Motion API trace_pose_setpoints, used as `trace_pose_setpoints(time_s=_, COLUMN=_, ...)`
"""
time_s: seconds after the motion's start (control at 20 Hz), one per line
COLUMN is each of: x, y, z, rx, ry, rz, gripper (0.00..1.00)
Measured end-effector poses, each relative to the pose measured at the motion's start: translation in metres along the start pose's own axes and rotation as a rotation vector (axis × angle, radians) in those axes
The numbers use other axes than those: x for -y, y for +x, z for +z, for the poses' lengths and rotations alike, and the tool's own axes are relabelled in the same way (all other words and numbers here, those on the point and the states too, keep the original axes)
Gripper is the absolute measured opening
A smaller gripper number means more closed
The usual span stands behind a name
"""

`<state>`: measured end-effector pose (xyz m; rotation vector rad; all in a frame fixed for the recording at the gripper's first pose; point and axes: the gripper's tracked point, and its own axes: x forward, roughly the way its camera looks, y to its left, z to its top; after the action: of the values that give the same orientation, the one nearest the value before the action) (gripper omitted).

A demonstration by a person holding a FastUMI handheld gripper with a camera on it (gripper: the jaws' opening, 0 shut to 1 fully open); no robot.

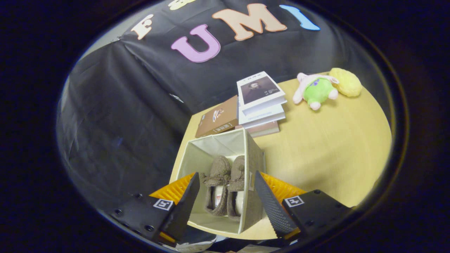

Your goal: Open the storage box then place both shoes into the box .Put the left shoe in first, then the right shoe, with the right side of both shoes facing outward in a uniform manner.

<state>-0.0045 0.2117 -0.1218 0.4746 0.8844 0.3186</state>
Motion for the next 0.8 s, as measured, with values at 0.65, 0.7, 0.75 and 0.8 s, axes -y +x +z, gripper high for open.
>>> trace_pose_setpoints(time_s=0.65, x=0.065, y=-0.105, z=0.080, rx=0.327, ry=-0.220, rz=-0.015, gripper=1.00)
trace_pose_setpoints(time_s=0.7, x=0.074, y=-0.116, z=0.087, rx=0.360, ry=-0.232, rz=-0.028, gripper=1.00)
trace_pose_setpoints(time_s=0.75, x=0.082, y=-0.124, z=0.094, rx=0.392, ry=-0.244, rz=-0.039, gripper=1.00)
trace_pose_setpoints(time_s=0.8, x=0.091, y=-0.133, z=0.101, rx=0.423, ry=-0.257, rz=-0.053, gripper=1.00)
